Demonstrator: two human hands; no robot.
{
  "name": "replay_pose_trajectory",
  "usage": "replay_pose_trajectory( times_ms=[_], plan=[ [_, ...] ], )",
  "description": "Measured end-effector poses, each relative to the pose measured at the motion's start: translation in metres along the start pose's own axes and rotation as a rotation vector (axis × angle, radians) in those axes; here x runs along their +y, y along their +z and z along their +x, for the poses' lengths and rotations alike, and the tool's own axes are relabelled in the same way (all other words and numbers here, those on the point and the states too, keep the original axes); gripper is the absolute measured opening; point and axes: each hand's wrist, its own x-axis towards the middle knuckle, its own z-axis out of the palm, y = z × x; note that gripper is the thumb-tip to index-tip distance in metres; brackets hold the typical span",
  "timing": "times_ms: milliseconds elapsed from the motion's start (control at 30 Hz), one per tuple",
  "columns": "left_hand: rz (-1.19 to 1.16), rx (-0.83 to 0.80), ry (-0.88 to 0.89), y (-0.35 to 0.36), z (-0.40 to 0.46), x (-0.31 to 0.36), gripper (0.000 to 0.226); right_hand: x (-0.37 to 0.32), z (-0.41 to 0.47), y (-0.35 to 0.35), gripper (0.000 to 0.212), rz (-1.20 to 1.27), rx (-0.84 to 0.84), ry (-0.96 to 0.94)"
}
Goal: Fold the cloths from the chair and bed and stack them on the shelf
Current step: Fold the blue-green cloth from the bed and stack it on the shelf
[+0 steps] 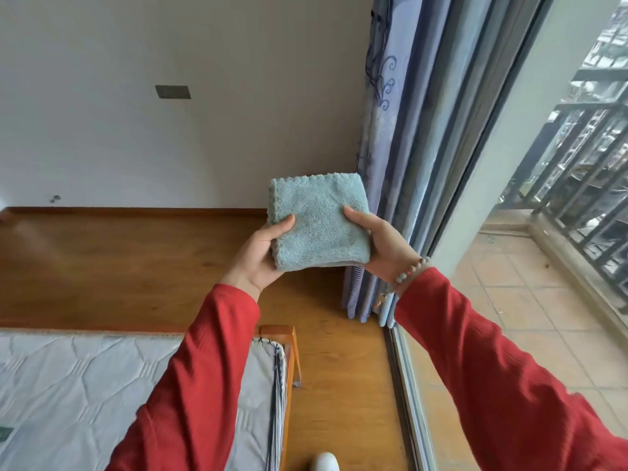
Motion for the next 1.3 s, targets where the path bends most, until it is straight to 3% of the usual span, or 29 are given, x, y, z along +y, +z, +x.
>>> replay_pose_trajectory(
  times_ms=[200, 333, 800, 1133, 1300],
  plan=[
    [-0.017, 0.007, -0.037, -0.018, 0.07, 0.013, 0.042, -0.019, 0.063, -0.024, 0.033, 0.045, 0.045, 0.032],
    [-0.031, 0.014, -0.042, -0.029, 0.119, 0.019, 0.037, -0.03, 0.112, -0.046, 0.041, 0.051, 0.04, 0.066],
    [-0.116, 0.173, 0.026, -0.056, 0.325, 0.07, 0.051, -0.119, 0.321, -0.12, 0.051, 0.044, -0.051, 0.131],
    [-0.156, 0.347, 0.081, -0.124, 0.393, 0.12, 0.038, -0.123, 0.468, -0.11, 0.047, 0.022, -0.187, 0.283],
    [-0.162, 0.363, 0.15, -0.183, 0.422, 0.159, 0.043, -0.116, 0.555, -0.074, 0.049, -0.012, -0.216, 0.335]
  ],
)
